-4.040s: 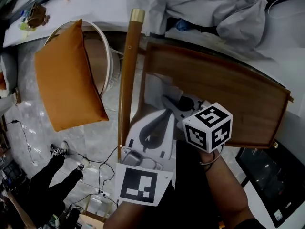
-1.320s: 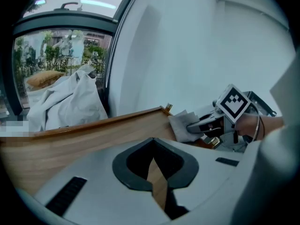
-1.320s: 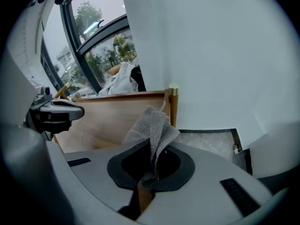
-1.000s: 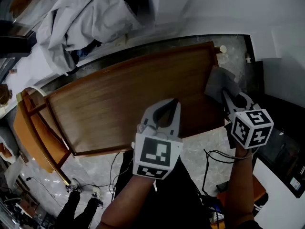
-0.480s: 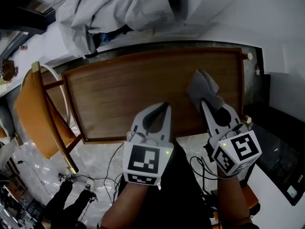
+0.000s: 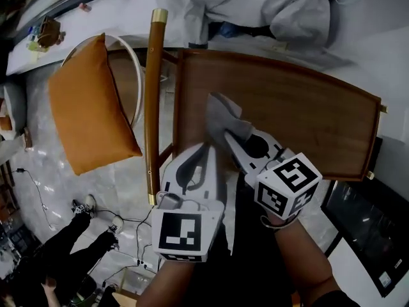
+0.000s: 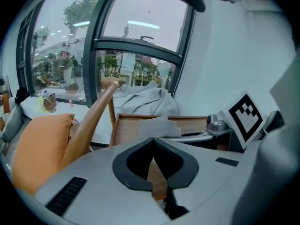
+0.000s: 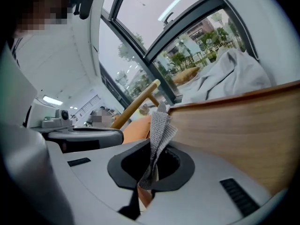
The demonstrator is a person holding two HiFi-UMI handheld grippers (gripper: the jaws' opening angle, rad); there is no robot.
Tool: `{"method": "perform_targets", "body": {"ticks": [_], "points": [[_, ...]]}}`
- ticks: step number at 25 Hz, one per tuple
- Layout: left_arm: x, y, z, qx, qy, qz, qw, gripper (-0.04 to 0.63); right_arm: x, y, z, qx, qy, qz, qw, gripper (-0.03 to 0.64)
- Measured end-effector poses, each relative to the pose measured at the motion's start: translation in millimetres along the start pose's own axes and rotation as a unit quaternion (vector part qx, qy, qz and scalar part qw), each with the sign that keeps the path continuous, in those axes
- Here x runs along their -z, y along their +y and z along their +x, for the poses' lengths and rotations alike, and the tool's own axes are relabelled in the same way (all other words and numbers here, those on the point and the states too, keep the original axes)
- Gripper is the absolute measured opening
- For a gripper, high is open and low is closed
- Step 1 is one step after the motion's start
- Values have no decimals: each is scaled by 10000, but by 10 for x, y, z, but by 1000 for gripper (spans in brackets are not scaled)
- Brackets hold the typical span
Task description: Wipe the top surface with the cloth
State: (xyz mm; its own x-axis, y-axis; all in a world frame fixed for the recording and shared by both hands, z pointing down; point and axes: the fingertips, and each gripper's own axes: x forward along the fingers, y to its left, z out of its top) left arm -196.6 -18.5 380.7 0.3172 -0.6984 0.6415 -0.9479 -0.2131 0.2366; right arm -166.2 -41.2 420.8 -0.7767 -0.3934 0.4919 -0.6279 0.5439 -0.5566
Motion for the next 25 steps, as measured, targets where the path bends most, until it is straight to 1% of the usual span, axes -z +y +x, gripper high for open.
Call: {"method": "perform_targets", "body": {"ticks": [3, 5, 8, 11, 15, 20, 25], "points": [[45, 198, -141, -140, -135, -103, 9998, 11, 102, 308, 371, -242, 121, 29, 9996, 28], [74, 265, -193, -175, -185, -184, 9995, 11, 208, 410, 554, -307, 264, 46, 9992, 28], [106, 306, -231, -46, -197, -198, 9996, 11, 389, 435, 699, -307, 574, 124, 9978, 28], [134, 293, -226, 24, -159, -205, 9997, 11, 471, 385, 723, -156, 728, 103, 9972, 28], [218, 288, -129, -52, -8, -180, 9998, 11, 490, 195, 641, 145, 791, 27, 9968, 28], [397, 261, 146, -195, 226, -89, 9995, 11, 510, -47, 399, 447, 914, -298, 9944, 28], [494, 91, 352, -158, 410, -28, 9990, 11, 507, -333, 118, 739, 918, -301, 9926, 28]]}}
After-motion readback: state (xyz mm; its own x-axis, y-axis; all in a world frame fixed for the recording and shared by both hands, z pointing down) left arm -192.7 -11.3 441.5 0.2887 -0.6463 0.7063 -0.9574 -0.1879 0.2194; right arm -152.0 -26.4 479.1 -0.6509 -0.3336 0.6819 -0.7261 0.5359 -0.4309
